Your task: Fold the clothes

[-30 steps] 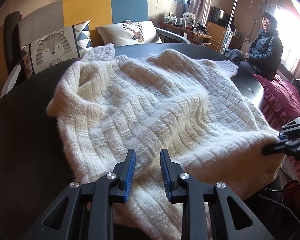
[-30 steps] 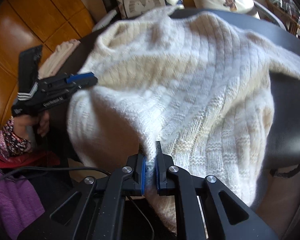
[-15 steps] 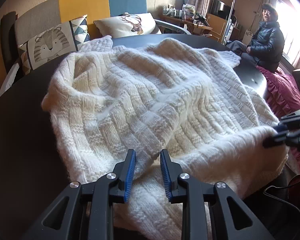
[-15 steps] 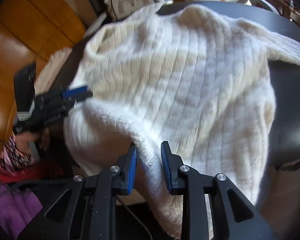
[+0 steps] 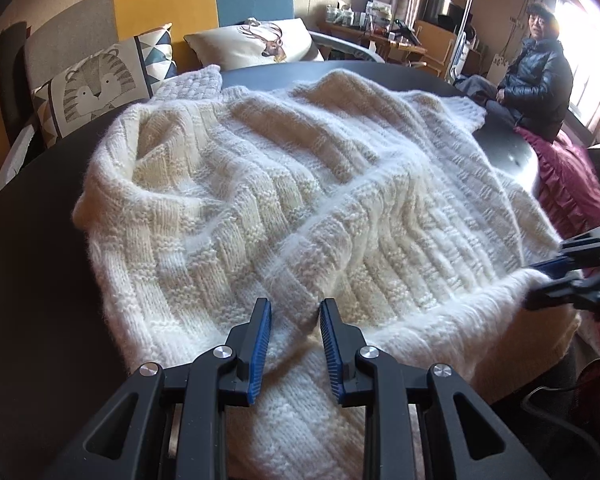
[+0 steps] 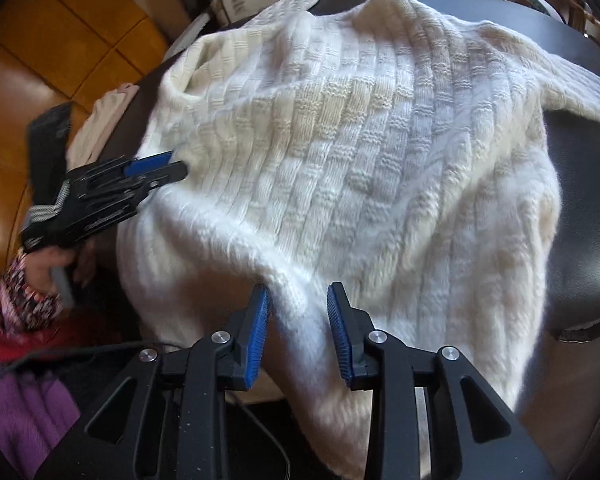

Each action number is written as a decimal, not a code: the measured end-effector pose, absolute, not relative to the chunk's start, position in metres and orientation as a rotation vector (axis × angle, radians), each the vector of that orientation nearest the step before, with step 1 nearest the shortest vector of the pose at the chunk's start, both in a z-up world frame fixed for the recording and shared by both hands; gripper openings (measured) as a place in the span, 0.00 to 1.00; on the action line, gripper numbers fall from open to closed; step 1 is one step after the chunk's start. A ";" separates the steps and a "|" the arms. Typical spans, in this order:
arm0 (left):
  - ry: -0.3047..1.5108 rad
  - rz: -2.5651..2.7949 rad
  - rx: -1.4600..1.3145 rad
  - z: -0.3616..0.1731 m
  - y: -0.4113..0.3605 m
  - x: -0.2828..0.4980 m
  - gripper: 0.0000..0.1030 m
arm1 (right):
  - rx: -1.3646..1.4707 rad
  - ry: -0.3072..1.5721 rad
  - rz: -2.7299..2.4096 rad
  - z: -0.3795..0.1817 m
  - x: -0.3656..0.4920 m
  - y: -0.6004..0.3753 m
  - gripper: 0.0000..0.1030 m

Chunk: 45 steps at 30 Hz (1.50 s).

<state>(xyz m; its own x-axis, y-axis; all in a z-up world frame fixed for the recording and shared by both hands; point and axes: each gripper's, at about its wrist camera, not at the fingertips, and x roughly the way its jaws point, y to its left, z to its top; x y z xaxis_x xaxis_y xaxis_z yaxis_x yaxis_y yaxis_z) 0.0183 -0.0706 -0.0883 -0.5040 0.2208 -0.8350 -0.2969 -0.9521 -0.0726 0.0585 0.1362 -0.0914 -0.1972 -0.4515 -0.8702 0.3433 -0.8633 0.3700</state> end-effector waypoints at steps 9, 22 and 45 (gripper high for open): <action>0.113 2.508 -1.341 -0.089 -0.069 0.017 0.25 | 1.475 -0.408 -2.426 -0.069 0.036 0.196 0.62; 0.105 2.534 -1.358 -0.090 -0.061 -0.011 0.25 | 1.516 -0.207 -2.618 -0.105 -0.013 0.173 0.61; 0.042 2.555 -1.376 -0.093 -0.067 -0.011 0.25 | 1.371 -0.176 -2.800 -0.079 0.008 0.202 0.01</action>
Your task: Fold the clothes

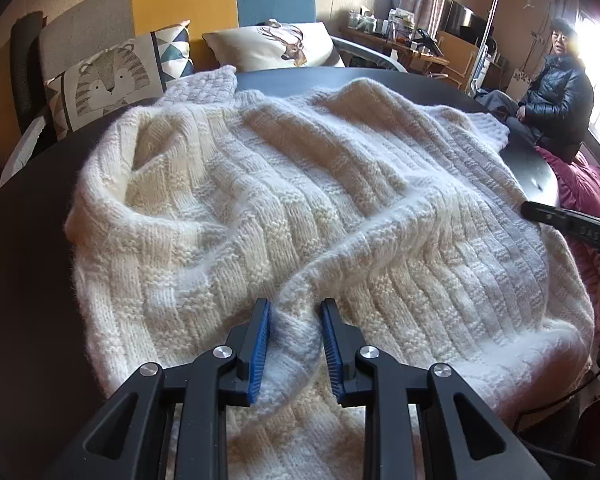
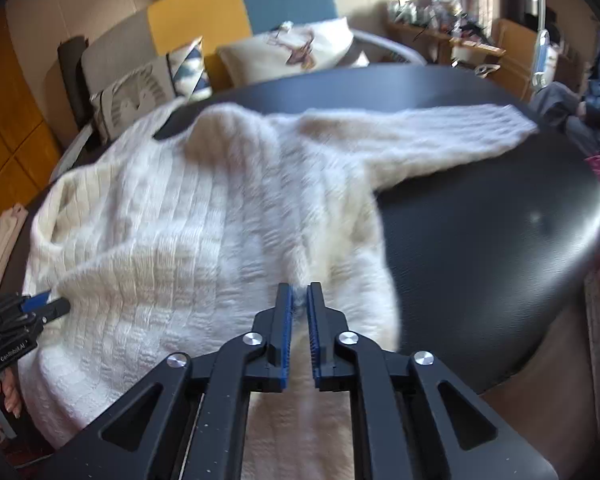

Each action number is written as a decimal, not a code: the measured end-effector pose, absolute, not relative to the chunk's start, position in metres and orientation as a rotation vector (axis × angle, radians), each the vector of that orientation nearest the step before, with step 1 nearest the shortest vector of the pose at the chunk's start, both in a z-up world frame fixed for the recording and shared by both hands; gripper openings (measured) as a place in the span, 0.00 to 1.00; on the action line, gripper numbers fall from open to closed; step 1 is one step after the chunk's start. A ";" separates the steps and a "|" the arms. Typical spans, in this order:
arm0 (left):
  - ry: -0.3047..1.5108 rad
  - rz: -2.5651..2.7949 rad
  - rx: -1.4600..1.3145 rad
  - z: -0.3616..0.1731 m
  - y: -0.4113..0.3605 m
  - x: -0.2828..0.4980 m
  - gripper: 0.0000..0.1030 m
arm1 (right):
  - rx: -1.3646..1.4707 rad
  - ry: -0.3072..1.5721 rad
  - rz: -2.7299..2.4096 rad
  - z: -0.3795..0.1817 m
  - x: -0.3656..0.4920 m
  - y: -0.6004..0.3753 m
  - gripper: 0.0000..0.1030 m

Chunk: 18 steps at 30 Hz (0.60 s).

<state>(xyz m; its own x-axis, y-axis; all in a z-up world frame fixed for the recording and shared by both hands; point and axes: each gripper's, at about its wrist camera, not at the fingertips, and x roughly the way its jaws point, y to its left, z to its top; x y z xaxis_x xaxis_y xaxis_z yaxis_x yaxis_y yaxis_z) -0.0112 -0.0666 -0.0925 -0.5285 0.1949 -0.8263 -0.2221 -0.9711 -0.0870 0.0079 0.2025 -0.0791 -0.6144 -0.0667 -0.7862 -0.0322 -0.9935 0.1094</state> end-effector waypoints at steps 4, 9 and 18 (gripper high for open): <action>0.038 2.552 -1.383 -0.094 -0.067 -0.011 0.25 | 1.400 -0.177 -2.835 -0.078 0.010 0.218 0.01; 0.025 2.545 -1.382 -0.093 -0.068 -0.009 0.25 | 1.416 -0.355 -2.743 -0.086 0.015 0.225 0.03; 0.048 2.539 -1.372 -0.094 -0.068 0.004 0.25 | 1.490 -0.216 -2.637 -0.105 -0.006 0.178 0.23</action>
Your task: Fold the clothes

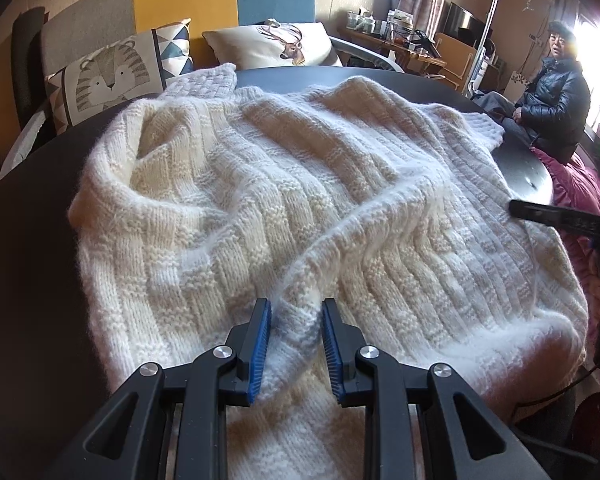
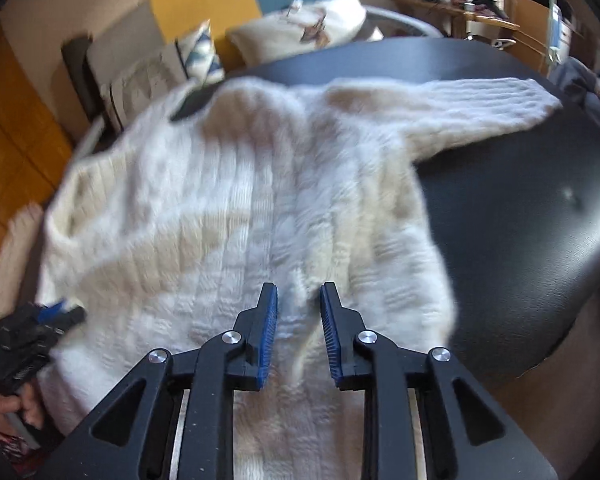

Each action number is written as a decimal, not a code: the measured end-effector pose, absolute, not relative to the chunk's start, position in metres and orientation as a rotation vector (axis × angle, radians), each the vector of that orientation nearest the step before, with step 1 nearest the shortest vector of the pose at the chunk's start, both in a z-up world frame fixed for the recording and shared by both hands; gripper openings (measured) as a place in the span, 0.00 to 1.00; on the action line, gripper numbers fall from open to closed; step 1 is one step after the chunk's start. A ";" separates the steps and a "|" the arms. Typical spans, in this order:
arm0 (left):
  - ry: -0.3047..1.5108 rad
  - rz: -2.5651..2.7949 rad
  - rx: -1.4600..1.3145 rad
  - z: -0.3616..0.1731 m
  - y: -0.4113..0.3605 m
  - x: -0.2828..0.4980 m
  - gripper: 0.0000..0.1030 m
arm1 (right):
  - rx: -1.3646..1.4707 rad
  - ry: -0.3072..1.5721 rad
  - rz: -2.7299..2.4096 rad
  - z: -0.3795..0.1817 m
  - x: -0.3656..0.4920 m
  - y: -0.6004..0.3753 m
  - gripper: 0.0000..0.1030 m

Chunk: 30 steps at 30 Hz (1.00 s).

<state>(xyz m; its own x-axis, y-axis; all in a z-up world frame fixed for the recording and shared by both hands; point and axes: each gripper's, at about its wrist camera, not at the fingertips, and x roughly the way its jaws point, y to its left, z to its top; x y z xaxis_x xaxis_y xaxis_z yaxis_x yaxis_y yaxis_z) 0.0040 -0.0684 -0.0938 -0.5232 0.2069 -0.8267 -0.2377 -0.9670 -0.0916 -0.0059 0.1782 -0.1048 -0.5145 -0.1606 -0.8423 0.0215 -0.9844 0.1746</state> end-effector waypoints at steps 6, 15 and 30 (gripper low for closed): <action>0.115 2.537 -1.349 -0.093 -0.067 0.018 0.25 | 1.435 0.004 -2.705 -0.101 -0.002 0.167 0.06; 0.016 2.526 -1.324 -0.091 -0.079 0.020 0.25 | 1.436 0.039 -2.793 -0.084 0.009 0.191 0.05; -0.025 2.508 -1.321 -0.095 -0.083 0.020 0.25 | 1.260 -0.011 -2.812 -0.057 -0.023 0.145 0.11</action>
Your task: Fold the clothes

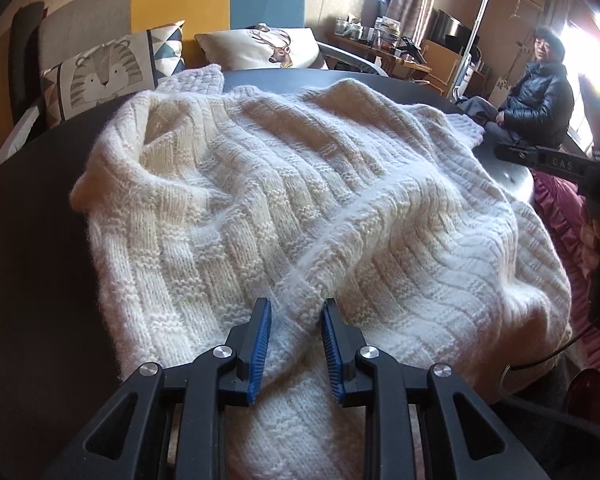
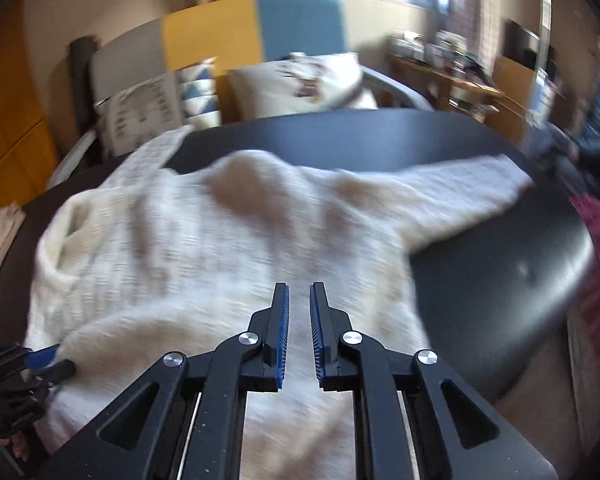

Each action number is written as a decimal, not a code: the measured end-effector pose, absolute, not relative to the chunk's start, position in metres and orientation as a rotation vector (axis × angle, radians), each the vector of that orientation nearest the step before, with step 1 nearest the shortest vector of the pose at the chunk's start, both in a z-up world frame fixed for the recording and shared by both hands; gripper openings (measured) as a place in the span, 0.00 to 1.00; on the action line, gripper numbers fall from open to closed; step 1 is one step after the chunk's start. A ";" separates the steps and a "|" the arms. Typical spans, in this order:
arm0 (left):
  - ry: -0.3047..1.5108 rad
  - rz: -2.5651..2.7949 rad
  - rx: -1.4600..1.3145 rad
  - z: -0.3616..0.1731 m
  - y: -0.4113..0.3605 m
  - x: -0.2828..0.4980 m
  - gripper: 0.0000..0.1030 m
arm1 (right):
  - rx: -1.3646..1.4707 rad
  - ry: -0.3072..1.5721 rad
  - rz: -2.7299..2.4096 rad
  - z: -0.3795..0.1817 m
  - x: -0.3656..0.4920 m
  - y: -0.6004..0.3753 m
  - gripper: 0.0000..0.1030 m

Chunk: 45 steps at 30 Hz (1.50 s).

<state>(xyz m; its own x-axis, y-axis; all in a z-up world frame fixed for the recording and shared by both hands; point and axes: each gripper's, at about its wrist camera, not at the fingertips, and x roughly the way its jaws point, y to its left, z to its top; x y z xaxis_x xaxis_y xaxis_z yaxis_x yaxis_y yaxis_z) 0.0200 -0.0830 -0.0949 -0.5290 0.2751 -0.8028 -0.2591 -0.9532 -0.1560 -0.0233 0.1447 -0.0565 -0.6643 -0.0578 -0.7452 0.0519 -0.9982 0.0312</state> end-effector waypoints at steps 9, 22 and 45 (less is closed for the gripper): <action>0.009 2.536 -1.301 -0.083 -0.086 0.006 0.25 | 1.414 0.104 -2.524 -0.107 -0.084 0.071 0.12; -0.038 2.589 -1.260 -0.078 -0.104 0.002 0.25 | 1.349 0.094 -2.516 -0.101 -0.082 0.076 0.12; -0.599 2.620 -1.495 -0.054 -0.218 -0.191 0.42 | 1.320 0.195 -2.548 -0.137 -0.125 0.056 0.15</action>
<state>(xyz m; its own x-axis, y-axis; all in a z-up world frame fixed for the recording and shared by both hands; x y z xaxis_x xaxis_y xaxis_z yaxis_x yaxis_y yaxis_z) -0.1915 -0.2182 -0.0544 -0.5258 0.2451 -0.8146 0.1330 -0.9221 -0.3633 -0.1253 0.0556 -0.1371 -0.5511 -0.1710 -0.8167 0.2935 -0.9560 0.0021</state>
